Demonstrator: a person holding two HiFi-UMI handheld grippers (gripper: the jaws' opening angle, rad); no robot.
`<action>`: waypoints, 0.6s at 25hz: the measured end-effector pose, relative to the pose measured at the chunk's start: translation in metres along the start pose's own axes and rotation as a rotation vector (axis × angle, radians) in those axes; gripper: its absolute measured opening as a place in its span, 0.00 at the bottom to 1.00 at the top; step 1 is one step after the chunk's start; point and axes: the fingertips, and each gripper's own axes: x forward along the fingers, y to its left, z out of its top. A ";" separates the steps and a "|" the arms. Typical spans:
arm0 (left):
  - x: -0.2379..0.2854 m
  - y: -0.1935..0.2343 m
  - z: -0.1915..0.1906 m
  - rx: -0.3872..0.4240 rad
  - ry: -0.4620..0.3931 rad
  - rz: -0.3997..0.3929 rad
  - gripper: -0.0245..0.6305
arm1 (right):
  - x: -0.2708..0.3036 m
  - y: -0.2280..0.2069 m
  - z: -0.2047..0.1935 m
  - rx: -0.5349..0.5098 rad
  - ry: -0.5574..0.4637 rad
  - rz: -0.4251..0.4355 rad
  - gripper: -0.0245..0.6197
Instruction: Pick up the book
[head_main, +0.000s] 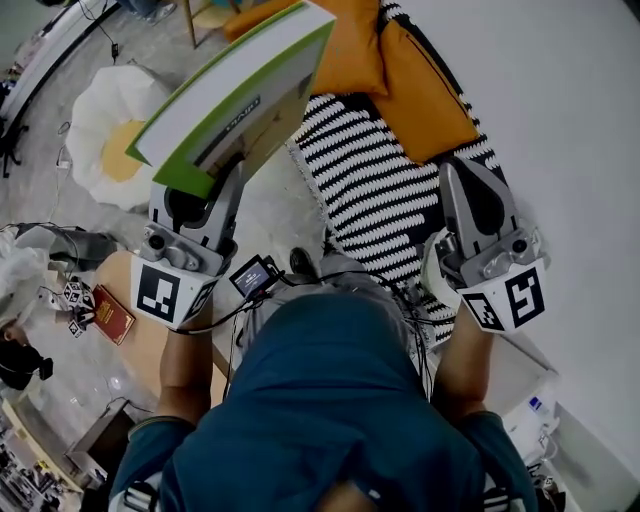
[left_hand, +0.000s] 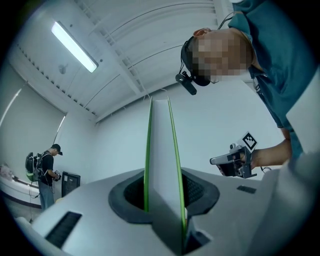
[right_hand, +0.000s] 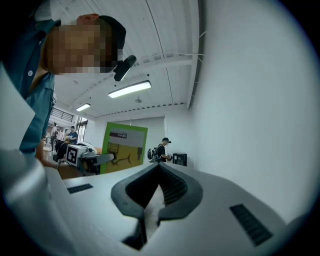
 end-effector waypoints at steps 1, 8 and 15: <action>-0.004 0.002 0.000 0.004 -0.001 0.010 0.23 | -0.001 0.002 -0.001 -0.008 0.010 -0.007 0.06; -0.039 -0.020 0.035 0.047 -0.033 0.044 0.23 | -0.042 0.021 0.027 -0.044 0.000 -0.027 0.06; -0.050 -0.023 0.054 0.061 -0.059 0.064 0.23 | -0.054 0.026 0.035 -0.043 -0.007 -0.030 0.06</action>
